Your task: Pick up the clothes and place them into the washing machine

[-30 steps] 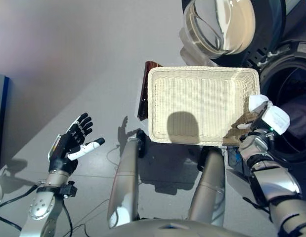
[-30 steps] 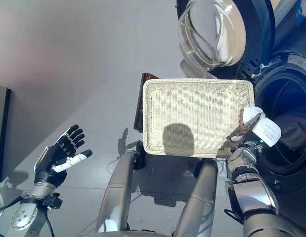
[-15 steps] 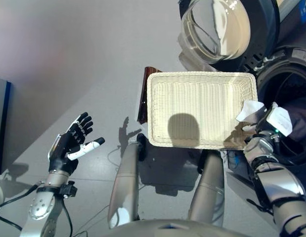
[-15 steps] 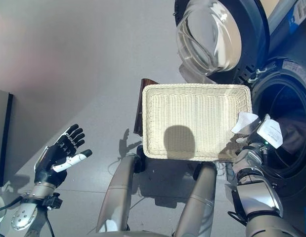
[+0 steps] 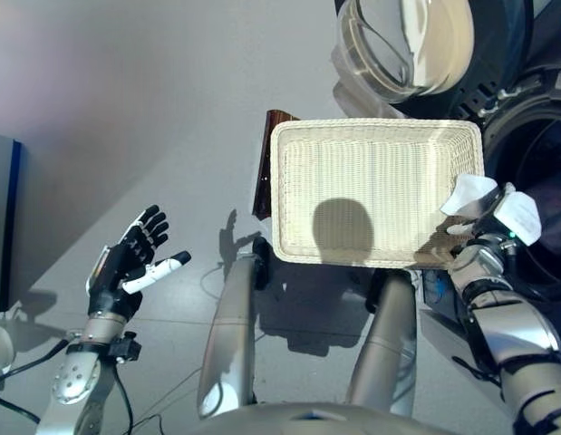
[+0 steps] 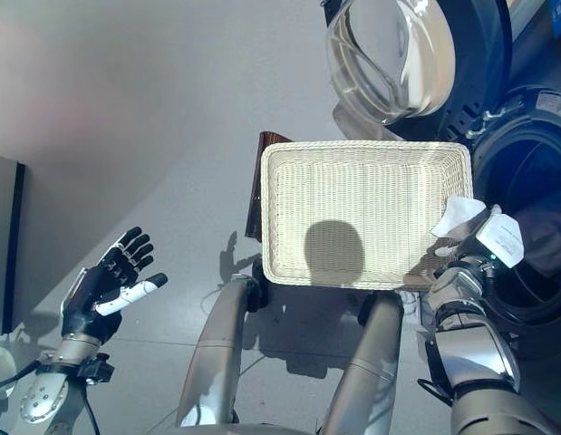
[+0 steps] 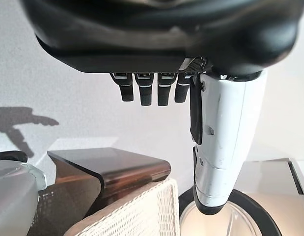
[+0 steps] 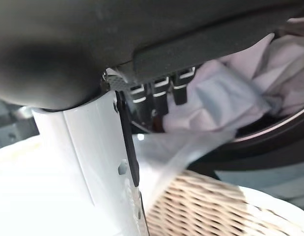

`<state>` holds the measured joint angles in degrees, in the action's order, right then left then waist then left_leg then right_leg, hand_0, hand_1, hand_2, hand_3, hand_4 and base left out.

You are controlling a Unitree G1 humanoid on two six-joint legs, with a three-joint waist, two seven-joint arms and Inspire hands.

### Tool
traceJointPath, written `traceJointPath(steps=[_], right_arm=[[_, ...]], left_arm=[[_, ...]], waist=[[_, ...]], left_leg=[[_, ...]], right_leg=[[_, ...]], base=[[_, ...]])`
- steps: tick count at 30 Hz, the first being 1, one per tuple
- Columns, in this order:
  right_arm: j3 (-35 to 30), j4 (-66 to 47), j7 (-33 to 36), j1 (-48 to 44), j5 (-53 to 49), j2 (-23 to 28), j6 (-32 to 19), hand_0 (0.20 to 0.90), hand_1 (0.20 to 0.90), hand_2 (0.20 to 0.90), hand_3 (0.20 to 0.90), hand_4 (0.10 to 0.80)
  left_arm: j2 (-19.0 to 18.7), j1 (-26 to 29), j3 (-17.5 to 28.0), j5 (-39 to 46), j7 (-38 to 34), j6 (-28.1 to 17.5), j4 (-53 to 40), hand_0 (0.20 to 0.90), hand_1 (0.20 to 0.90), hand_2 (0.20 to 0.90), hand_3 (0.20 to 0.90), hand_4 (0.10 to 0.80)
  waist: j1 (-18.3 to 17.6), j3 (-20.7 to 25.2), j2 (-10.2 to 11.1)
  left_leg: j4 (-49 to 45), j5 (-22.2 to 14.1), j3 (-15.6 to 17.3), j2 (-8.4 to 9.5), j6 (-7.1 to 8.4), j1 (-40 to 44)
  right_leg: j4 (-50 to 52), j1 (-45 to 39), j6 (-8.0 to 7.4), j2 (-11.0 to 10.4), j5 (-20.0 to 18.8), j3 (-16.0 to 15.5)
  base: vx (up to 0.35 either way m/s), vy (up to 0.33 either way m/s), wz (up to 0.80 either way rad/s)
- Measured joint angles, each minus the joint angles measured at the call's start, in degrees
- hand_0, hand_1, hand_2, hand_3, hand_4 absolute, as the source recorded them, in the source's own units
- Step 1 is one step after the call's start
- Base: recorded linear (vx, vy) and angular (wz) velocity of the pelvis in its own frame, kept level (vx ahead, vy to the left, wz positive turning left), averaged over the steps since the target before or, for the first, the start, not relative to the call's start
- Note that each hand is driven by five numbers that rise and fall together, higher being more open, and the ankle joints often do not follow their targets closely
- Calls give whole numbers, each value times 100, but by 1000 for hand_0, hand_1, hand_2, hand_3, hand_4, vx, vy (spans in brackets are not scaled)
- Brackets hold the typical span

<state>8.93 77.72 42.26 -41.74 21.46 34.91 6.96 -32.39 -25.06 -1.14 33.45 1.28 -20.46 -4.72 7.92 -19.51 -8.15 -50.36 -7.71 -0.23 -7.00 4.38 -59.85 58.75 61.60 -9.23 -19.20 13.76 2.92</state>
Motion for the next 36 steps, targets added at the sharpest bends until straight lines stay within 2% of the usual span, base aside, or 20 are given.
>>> traceJointPath(steps=[10, 14, 24, 36], right_arm=[[-10, 48, -12, -254, -541, 97, -213, 900, 900, 900, 900, 800], [-34, 247, -220, -406, -813, 103, -322, 900, 900, 900, 900, 800], [-44, 752, -385, -495, -856, 105, -257, 900, 900, 900, 900, 800], [-186, 754, -679, -489, -957, 169, -206, 900, 900, 900, 900, 800]], left_arm=[[0, 12, -1, 5, -34, -1, -3, 900, 900, 900, 900, 800], [-5, 17, 0, 6, -42, -3, -11, 900, 900, 900, 900, 800], [-158, 10, 27, 28, -36, -2, -43, 900, 900, 900, 900, 800], [-205, 10, 57, 27, -27, 9, -197, 900, 900, 900, 900, 800]], waist=[[69, -60, -26], [71, -75, -4], [87, -97, 15], [79, -94, 13]], left_leg=[[16, 28, -56, 72, 31, -80], [-13, 25, -80, 75, 31, -129], [-131, 3, -101, 84, 9, -178], [-314, -43, -89, 79, 12, -315]], right_leg=[[97, 85, 25, -63, 75, -25], [112, 94, 29, -79, 97, -60], [188, 114, -13, -93, 124, -43], [383, 296, 12, -84, 159, 44]], base=[[11, -4, 4], [-7, -4, 2], [-2, -1, 1], [0, 0, 0]])
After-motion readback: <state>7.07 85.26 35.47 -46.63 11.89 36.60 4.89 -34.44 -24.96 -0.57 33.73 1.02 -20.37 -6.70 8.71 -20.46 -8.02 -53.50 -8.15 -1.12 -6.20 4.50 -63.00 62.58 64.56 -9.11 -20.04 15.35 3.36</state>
